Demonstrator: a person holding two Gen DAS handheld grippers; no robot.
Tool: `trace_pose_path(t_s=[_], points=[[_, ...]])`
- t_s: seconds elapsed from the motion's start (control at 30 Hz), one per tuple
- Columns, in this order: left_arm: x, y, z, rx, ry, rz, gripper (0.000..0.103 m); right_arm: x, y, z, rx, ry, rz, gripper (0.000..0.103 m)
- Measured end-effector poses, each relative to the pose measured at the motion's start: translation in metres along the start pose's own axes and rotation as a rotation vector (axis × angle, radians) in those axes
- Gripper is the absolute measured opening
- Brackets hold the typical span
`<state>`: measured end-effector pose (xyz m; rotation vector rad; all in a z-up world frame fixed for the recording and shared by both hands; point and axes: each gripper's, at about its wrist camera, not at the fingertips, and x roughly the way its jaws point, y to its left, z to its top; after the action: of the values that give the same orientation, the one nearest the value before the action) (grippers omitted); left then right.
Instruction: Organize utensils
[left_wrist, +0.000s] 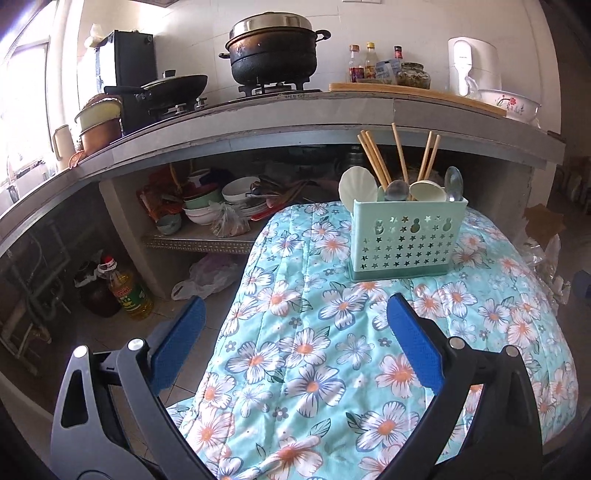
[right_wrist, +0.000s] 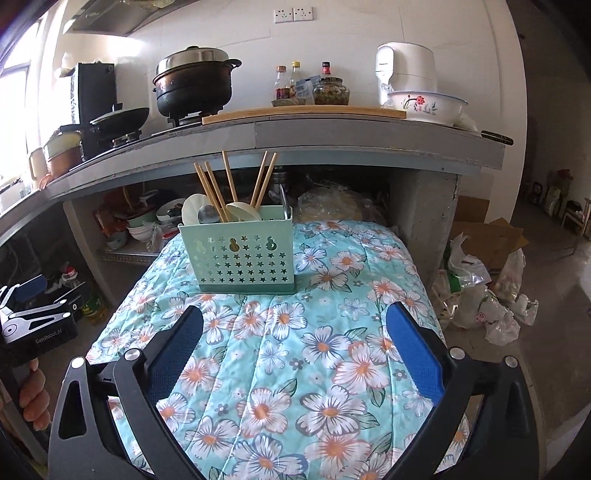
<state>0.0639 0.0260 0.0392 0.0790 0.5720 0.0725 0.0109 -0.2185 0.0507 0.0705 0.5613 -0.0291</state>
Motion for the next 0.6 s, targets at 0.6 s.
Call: trace_pose_path(t_s=[0.6], points=[[-0.008,0.011,-0.007,-0.035,0.005,-0.033,0.095,-0.005,-0.005,-0.012,-0.003,0.034,-0.077,0.096]])
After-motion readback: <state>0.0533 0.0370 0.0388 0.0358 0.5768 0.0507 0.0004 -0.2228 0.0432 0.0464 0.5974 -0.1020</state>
